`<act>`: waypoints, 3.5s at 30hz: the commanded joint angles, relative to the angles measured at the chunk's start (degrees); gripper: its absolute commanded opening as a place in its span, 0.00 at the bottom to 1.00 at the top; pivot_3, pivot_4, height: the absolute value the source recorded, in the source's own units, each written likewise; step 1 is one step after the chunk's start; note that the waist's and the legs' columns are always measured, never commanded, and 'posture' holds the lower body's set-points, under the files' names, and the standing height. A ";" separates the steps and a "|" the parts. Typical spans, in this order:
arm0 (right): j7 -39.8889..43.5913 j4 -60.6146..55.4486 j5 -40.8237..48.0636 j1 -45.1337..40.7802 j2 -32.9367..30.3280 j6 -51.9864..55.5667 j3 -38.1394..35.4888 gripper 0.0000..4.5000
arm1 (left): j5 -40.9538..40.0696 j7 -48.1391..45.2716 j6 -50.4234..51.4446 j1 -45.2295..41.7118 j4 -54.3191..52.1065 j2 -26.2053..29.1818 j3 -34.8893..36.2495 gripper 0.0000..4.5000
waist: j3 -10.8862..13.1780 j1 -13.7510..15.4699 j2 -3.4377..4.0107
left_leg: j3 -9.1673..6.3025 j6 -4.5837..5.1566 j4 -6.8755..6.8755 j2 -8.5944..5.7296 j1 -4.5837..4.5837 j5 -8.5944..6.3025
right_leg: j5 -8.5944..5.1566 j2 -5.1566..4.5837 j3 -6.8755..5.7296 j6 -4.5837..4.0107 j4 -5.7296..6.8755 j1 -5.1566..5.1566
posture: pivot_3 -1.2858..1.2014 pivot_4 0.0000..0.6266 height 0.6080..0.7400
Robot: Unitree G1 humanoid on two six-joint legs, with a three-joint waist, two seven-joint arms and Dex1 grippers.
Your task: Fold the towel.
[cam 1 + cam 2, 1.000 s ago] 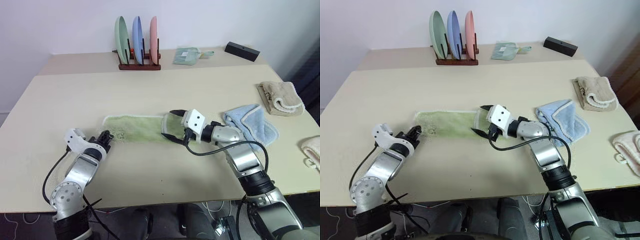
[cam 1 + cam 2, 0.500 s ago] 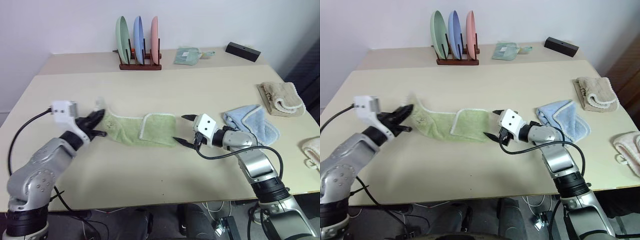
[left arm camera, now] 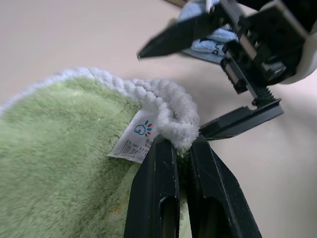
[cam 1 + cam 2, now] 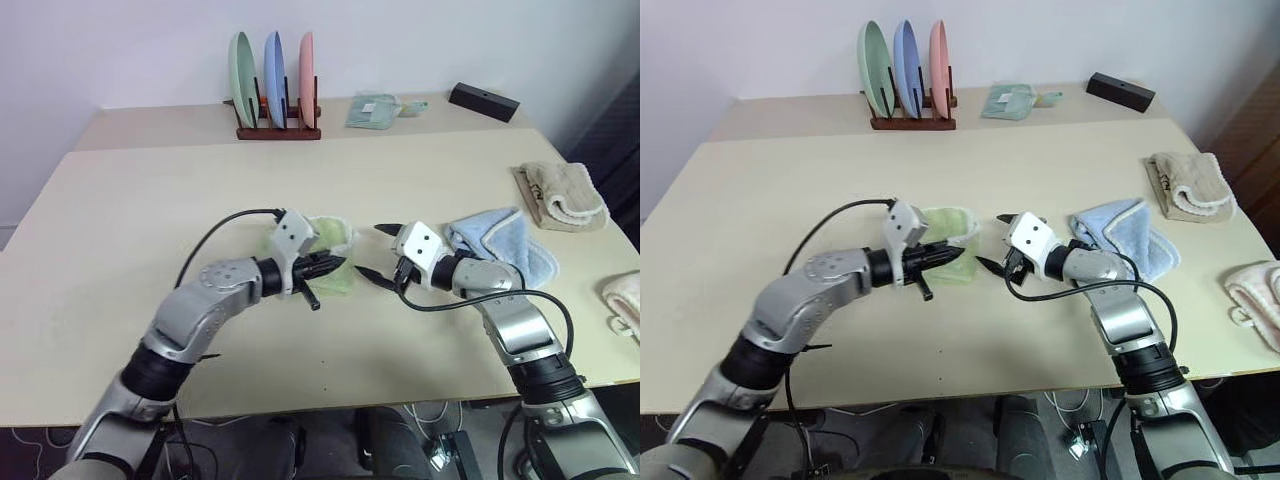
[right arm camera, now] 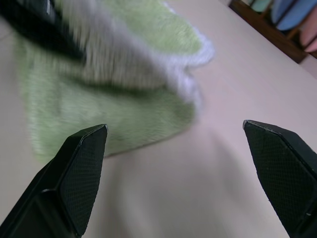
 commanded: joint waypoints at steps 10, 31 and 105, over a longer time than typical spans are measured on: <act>-1.01 0.26 -0.70 -0.86 -0.76 -0.56 -1.33 1.00 | 1.41 -5.13 -2.29 3.38 -6.09 2.03 7.22 0.87 | 0.00 0.04 0.00 | 0.00 0.00 0.00 0.02 0.01 0.00 | 0.00 0.01 0.00 0.00 0.01 -0.01 | 0.52 0.24 0.90; -0.79 -2.82 13.47 -11.97 10.63 15.46 -1.84 0.00 | 1.88 1.24 -3.34 7.74 -2.03 1.51 22.89 0.01 | 0.00 -0.14 0.01 | -0.04 -0.01 0.01 0.05 -0.08 0.00 | 0.04 0.01 -0.03 -0.04 -0.01 -0.08 | 0.52 0.24 0.90; 8.09 -9.33 6.37 -2.53 -1.14 6.78 2.94 1.00 | -10.17 43.88 -11.78 4.23 18.29 -11.72 64.62 0.03 | -0.03 1.00 -0.04 | -0.17 -0.11 0.49 0.11 -0.18 -0.14 | 0.07 0.08 -0.18 -0.06 0.03 0.04 | 0.52 0.24 0.90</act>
